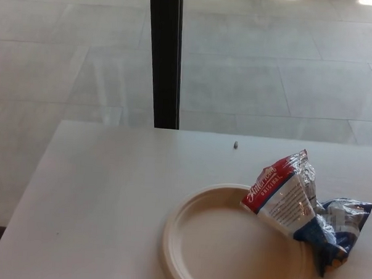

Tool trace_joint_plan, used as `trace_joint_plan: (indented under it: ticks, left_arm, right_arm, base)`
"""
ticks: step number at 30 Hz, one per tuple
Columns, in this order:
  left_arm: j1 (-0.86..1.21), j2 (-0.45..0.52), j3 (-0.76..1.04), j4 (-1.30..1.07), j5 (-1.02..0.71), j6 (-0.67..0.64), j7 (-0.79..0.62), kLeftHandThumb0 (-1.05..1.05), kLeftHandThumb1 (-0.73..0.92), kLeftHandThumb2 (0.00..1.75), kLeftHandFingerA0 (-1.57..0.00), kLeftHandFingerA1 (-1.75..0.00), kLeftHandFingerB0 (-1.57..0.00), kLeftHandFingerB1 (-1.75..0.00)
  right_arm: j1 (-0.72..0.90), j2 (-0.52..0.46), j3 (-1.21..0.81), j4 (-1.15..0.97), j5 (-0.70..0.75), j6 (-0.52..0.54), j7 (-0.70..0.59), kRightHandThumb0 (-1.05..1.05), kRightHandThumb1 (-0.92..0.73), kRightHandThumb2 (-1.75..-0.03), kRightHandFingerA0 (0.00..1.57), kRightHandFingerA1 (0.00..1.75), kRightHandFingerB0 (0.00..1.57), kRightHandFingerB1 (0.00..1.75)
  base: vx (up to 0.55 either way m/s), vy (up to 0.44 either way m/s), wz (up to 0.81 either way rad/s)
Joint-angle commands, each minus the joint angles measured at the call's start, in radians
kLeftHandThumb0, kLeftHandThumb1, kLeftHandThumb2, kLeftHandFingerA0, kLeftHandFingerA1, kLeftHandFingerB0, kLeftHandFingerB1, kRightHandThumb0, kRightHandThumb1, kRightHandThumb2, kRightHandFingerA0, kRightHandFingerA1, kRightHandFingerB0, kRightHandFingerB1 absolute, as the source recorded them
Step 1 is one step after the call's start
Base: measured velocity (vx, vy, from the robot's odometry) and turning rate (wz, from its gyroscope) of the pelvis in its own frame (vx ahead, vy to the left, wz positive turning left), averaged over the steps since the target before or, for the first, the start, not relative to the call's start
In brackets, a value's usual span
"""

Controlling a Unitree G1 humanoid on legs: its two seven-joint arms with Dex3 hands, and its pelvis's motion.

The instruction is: The robot uses its right hand to pick up a bag of sunflower seeds kept in the middle of the desk and tilts it over a plate kept next to it to pour out a few seeds and then puts the bag of seeds back on the desk

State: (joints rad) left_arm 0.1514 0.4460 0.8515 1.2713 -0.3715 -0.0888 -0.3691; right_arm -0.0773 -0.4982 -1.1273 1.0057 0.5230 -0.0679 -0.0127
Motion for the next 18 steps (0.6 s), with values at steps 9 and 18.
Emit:
trace_joint_plan:
  ticks: [9,18]
  left_arm:
    - [-0.048,0.024,-0.025,-0.010,-0.042,-0.052,-0.074,-0.70,0.75,0.63,-0.43,-0.50,-0.37,-0.38]
    - [-0.022,0.012,-0.044,-0.017,-0.036,-0.061,-0.102,-0.71,0.75,0.62,-0.41,-0.53,-0.35,-0.39]
  right_arm:
    - [-0.016,-0.033,0.311,-0.726,0.001,0.139,0.135,-1.01,-0.66,-0.96,0.00,0.04,0.09,0.10]
    - [-0.019,-0.088,0.621,-0.916,-0.148,0.165,0.211,-0.84,-0.57,-0.83,0.00,0.00,0.00,0.10]
  base:
    - [0.00,0.000,0.01]
    - [-0.01,-0.001,0.01]
